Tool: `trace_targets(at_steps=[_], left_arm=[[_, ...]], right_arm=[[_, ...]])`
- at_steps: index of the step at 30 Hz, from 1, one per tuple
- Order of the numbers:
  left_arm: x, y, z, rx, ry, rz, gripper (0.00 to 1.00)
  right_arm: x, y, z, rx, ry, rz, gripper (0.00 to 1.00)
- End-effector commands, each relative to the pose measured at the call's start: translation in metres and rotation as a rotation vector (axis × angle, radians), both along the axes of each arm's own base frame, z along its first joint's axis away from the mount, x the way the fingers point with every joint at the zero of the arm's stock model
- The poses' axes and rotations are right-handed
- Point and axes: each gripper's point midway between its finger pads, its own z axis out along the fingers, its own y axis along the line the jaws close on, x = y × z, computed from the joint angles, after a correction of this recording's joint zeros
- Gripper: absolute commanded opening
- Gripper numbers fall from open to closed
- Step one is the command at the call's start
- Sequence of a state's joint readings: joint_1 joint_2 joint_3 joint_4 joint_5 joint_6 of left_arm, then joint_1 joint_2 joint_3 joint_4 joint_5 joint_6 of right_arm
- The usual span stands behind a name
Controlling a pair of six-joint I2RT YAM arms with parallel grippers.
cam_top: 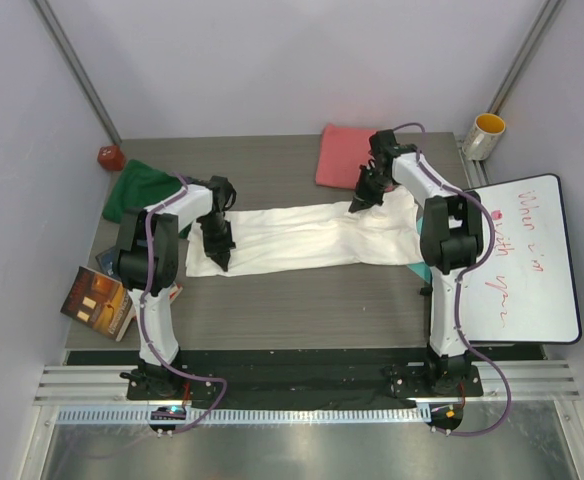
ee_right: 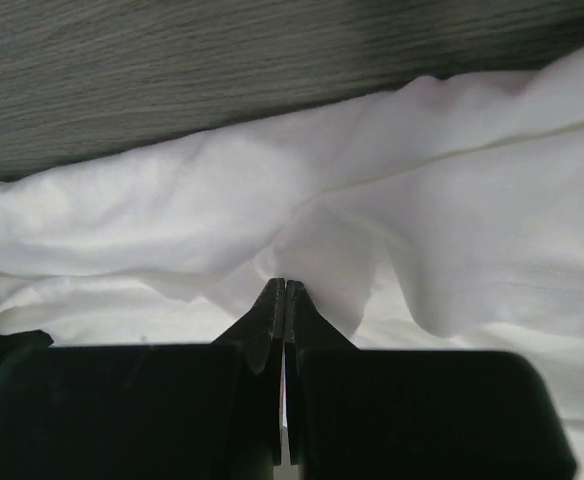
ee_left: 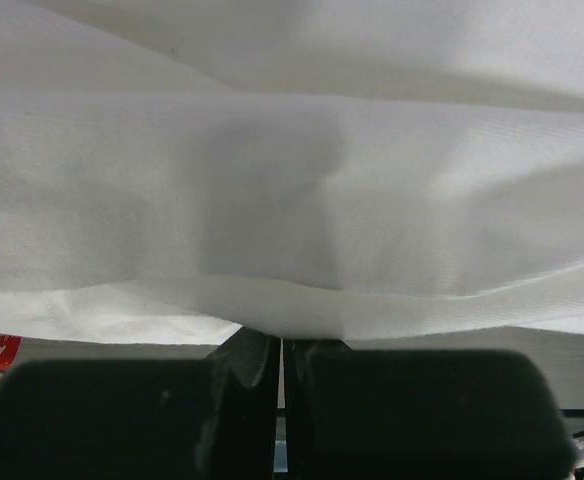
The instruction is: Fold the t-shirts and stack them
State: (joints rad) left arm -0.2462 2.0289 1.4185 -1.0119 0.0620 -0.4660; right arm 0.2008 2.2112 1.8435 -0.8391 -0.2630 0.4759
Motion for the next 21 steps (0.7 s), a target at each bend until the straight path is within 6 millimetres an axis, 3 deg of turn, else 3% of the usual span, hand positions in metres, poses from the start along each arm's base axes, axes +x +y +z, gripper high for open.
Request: trace_targets(at_steps=[1,8,11,14,18,21], left_arm=[[0.001,0.007,-0.021,0.029,0.01,-0.007,0.0],[-0.004,0.008,-0.023,0.029,0.018,-0.011,0.0],[-0.005,0.009,-0.024,0.03,0.021,-0.01,0.0],[-0.005,0.008,-0.024,0.027,0.022,-0.009,0.0],[-0.005,0.006,-0.025,0.02,0.031,-0.012,0.0],[-0.004,0.007,-0.024,0.023,0.029,-0.009,0.0]], right_arm=[[0.015,0.002,0.008,0.008,-0.036,0.006,0.01],[0.023,0.01,0.0,0.039,-0.021,0.021,0.01],[0.035,0.007,0.012,0.022,-0.07,0.015,0.01],[0.04,0.009,0.01,0.03,-0.075,0.018,0.01],[0.054,0.02,0.025,0.091,-0.12,0.024,0.01],[0.061,0.023,0.047,0.107,-0.173,0.031,0.07]])
